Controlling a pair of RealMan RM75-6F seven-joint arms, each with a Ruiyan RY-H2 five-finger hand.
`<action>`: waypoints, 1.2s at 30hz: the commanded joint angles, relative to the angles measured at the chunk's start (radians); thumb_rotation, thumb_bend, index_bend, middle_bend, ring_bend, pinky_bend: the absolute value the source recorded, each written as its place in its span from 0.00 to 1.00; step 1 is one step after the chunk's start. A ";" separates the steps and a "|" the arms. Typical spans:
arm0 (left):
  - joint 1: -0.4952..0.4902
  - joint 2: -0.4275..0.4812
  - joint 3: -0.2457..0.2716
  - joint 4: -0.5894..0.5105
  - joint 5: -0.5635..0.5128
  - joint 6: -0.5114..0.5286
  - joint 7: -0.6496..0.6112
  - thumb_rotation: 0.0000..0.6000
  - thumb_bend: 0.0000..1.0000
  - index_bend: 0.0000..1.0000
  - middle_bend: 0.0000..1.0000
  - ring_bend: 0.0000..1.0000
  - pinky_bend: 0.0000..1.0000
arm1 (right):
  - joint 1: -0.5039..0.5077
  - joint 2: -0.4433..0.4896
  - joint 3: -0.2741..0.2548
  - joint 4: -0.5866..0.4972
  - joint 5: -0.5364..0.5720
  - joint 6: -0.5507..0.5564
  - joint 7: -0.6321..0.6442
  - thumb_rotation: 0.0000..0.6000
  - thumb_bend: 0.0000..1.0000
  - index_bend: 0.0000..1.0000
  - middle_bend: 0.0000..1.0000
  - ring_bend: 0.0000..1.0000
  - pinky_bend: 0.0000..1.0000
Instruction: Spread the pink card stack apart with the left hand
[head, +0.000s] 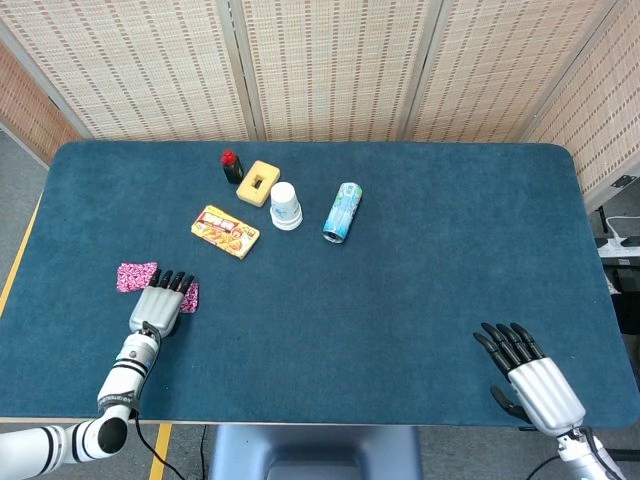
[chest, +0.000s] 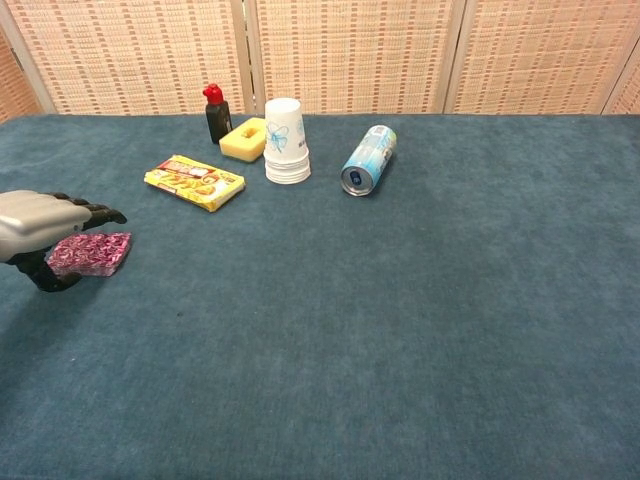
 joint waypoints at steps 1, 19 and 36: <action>-0.012 -0.022 -0.003 0.023 -0.038 0.009 0.025 1.00 0.43 0.00 0.06 0.00 0.03 | 0.000 0.000 0.000 0.000 -0.001 -0.001 0.001 1.00 0.30 0.00 0.00 0.00 0.00; -0.025 -0.053 -0.005 0.079 -0.085 0.010 0.034 1.00 0.43 0.14 0.17 0.00 0.03 | 0.000 -0.003 0.002 0.000 0.004 -0.004 -0.007 1.00 0.30 0.00 0.00 0.00 0.00; -0.015 -0.072 -0.006 0.119 -0.043 0.032 0.004 1.00 0.43 0.28 0.30 0.07 0.04 | 0.001 -0.008 0.004 0.000 0.011 -0.013 -0.017 1.00 0.30 0.00 0.00 0.00 0.00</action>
